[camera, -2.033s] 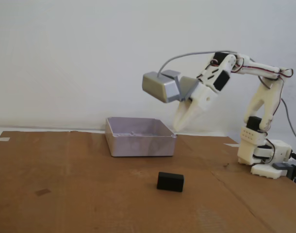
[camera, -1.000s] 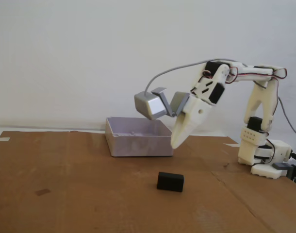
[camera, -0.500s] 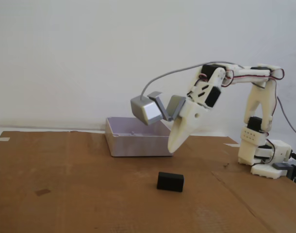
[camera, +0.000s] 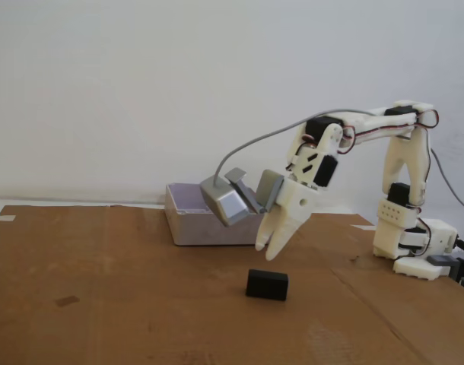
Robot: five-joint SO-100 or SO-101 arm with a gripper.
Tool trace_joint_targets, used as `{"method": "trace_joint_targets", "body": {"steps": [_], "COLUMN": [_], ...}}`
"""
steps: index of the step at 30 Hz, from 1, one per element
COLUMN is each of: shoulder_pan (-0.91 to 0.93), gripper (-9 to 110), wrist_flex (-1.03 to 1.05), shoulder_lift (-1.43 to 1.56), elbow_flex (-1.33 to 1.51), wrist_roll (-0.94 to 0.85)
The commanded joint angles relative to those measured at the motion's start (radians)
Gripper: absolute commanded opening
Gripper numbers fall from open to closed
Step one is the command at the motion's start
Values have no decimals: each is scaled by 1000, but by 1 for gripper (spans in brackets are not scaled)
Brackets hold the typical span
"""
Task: Grasp a block and put it in the box.
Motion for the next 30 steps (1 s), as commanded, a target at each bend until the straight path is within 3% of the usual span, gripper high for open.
{"method": "trace_joint_targets", "body": {"steps": [1, 30], "shoulder_pan": [-11, -63], "gripper": [26, 26], "wrist_flex": [-35, -38], "shoulder_lift": [28, 20], "elbow_flex": [-118, -160], "wrist_roll": [-9, 235]}}
